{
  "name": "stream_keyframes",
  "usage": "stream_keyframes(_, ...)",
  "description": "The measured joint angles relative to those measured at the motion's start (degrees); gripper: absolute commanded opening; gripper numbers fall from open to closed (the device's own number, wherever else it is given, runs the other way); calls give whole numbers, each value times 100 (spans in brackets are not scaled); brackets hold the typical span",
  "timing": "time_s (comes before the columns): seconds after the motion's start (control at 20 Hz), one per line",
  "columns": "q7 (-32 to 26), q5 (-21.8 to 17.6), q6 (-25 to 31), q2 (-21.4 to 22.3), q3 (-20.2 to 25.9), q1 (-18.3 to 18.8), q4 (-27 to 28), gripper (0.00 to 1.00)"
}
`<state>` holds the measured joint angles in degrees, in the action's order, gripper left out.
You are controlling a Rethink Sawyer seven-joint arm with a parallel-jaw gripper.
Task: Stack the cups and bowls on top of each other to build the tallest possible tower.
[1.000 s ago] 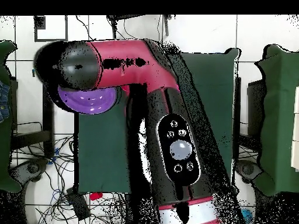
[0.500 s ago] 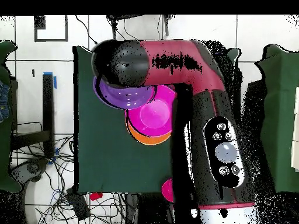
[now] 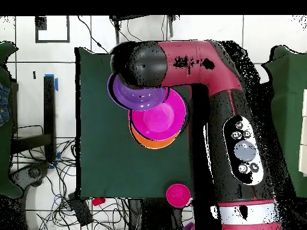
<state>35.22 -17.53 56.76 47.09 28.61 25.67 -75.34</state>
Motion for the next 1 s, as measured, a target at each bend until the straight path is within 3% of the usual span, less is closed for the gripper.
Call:
stream_keyframes(0.4,0,-62,157,1,244,30,1,0)
stream_keyframes(1.0,-2,-517,712,-119,516,105,-7,0)
